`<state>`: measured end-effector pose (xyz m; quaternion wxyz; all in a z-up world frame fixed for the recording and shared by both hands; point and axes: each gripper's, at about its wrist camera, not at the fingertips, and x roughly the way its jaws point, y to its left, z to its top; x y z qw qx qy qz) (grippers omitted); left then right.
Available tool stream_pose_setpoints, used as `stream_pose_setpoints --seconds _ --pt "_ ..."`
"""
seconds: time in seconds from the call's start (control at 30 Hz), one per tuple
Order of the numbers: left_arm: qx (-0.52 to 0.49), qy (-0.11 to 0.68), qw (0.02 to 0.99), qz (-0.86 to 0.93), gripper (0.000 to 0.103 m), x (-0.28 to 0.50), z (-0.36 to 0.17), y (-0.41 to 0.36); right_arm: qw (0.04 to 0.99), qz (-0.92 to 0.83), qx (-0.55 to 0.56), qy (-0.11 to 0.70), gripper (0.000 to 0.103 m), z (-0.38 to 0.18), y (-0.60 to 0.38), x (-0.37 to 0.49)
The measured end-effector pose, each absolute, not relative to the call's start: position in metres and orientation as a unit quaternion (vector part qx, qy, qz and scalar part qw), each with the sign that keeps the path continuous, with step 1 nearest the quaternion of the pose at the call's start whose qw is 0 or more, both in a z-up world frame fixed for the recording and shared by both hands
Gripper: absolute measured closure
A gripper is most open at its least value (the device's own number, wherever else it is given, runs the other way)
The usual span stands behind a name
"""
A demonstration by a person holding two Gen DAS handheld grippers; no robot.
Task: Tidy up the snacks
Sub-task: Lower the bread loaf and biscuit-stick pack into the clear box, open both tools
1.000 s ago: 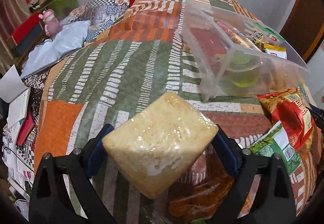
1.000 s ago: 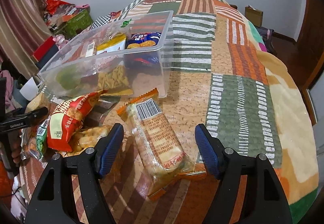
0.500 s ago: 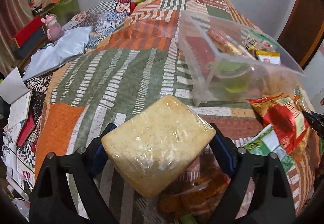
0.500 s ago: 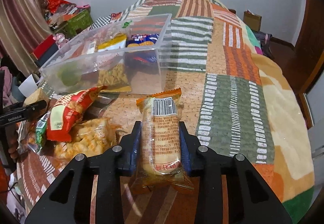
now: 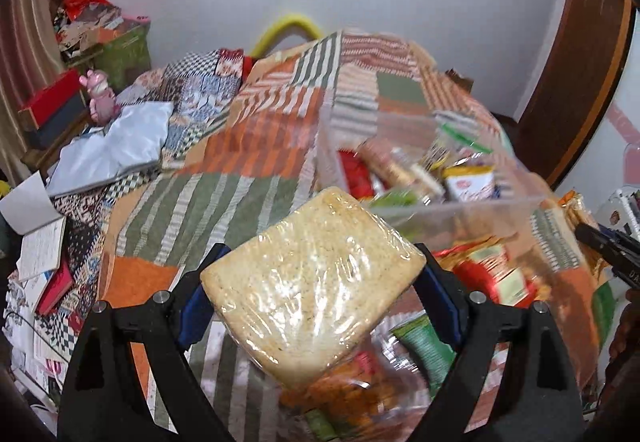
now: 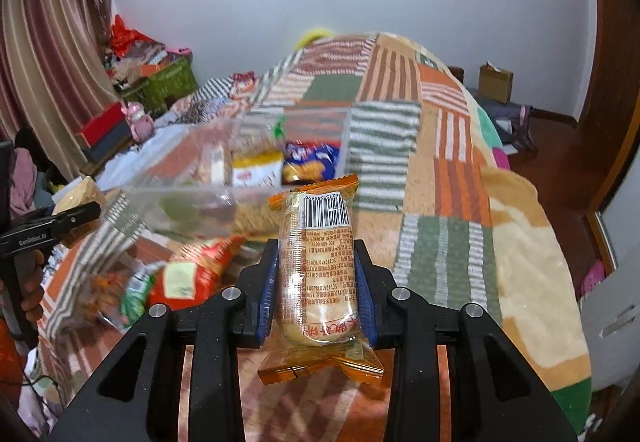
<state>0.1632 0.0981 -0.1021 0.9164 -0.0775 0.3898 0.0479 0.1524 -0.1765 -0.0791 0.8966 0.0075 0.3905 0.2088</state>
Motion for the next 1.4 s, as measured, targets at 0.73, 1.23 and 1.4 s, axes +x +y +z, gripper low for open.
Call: stream_pose_setpoints --seconds 0.73,1.23,1.4 --pt "-0.072 0.386 0.92 0.0 0.015 0.25 -0.085 0.057 0.902 0.243 0.021 0.357 0.072 -0.061 -0.136 0.202" --pt "-0.047 0.405 0.913 0.011 0.015 0.302 -0.117 0.058 0.894 0.228 0.011 0.386 0.072 -0.086 -0.121 0.246" --pt "-0.041 0.417 0.908 0.008 0.015 0.315 -0.13 0.057 0.889 0.226 0.008 0.398 0.072 -0.097 -0.117 0.251"
